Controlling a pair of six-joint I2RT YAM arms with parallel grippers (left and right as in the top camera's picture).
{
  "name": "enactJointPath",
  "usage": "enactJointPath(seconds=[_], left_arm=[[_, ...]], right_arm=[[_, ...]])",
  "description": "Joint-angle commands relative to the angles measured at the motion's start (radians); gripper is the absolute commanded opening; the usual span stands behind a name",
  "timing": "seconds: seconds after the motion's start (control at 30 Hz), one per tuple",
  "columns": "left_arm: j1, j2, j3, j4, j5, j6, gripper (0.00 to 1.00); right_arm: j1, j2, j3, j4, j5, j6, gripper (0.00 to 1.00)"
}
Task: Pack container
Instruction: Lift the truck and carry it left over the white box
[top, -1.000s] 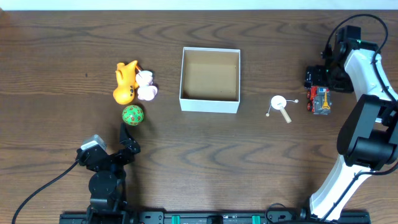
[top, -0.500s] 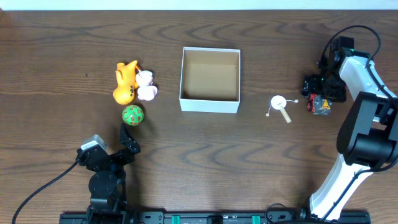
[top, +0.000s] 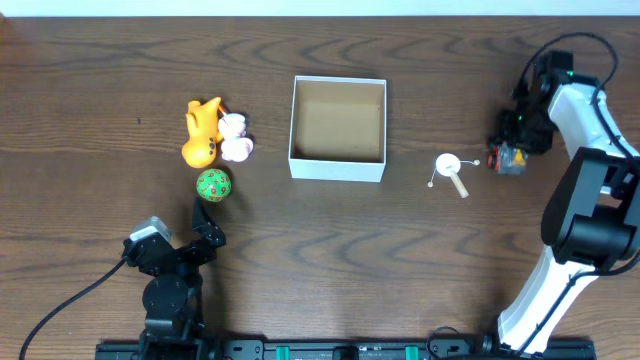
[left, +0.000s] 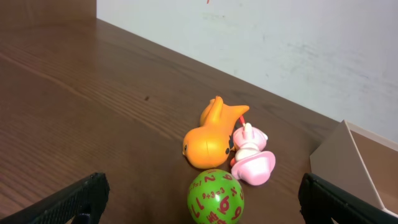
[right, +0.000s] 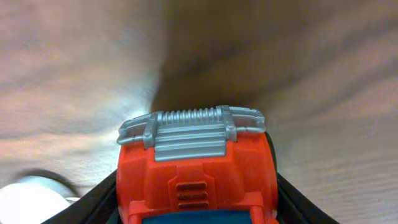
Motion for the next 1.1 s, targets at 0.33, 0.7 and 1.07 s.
enactJointPath(seconds=[0.33,0.7,1.07], left_arm=[[0.004,0.0,-0.028,-0.01,-0.002,0.02,0.98],[0.005,0.0,-0.028,-0.01,-0.003,0.02,0.98],[0.005,0.0,-0.028,-0.01,-0.003,0.02,0.98]], right_arm=[[0.229,-0.003,0.399,0.116,-0.169,0.225,0.3],[0.543,-0.003,0.421,0.37,-0.127,0.299,0.28],[0.719,-0.002,0.42,0.248,0.049,0.305,0.27]])
